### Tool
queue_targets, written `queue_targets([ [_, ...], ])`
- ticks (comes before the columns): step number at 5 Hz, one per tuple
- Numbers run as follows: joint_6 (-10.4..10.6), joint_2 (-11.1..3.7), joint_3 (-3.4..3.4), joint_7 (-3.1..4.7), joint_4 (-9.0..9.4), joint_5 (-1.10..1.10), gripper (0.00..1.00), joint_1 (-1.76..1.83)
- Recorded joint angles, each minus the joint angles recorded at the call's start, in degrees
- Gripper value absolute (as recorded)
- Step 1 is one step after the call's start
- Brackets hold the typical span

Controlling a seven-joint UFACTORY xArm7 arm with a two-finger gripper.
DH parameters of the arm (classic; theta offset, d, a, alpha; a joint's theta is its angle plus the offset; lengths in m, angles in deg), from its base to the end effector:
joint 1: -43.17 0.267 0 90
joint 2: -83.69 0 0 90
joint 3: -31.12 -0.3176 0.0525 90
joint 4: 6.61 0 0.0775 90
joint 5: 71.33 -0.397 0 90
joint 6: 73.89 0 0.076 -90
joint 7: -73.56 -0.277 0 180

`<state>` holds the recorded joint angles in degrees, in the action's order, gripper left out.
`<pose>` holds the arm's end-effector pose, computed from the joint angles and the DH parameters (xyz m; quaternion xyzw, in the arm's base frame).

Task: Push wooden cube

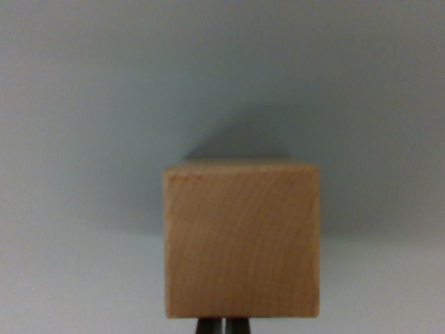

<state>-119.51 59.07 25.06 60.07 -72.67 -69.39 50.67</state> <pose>0.5413 0.1318 0.0070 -0.9993 -0.0089 0.0366 0.0020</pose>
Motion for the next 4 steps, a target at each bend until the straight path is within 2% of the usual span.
queue_targets([
  [1,0.0,0.0,0.0,0.0,0.0,0.0,1.0,0.0],
  [2,-0.9,-1.66,0.18,0.2,-2.6,0.15,1.0,-0.06],
  [3,-0.9,-1.66,0.18,0.2,-2.6,0.15,1.0,-0.06],
  [4,-1.8,-3.25,0.36,0.39,-5.07,0.3,1.0,-0.12],
])
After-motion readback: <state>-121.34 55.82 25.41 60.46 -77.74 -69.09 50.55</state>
